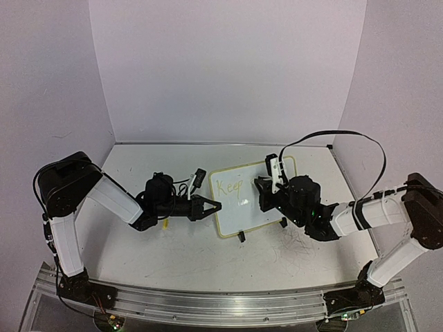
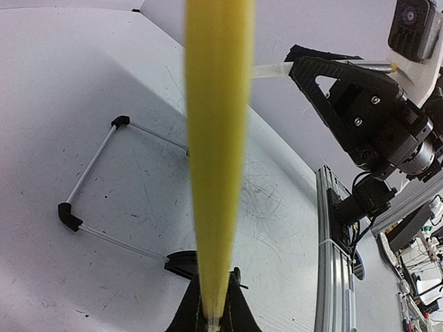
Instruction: Write a sentence on the whiteboard
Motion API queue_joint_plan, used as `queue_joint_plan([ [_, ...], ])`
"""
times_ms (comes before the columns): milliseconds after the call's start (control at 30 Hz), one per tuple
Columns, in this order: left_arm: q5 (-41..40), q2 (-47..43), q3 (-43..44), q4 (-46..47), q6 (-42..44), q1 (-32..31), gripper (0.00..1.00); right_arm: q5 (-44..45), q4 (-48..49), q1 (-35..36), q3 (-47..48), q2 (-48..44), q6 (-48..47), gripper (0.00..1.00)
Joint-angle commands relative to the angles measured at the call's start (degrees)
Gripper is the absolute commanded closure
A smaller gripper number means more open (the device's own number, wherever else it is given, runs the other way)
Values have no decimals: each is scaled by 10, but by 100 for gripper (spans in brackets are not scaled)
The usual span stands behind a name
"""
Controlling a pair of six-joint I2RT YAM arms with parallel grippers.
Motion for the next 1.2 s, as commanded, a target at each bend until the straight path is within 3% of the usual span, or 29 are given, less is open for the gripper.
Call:
queue_joint_plan([
  [0, -12, -15, 4, -38, 10, 1, 100, 42, -20, -2, -5, -6, 5, 100],
  [1167, -10, -8, 9, -38, 10, 0, 100, 66, 23, -3, 21, 16, -18, 100],
])
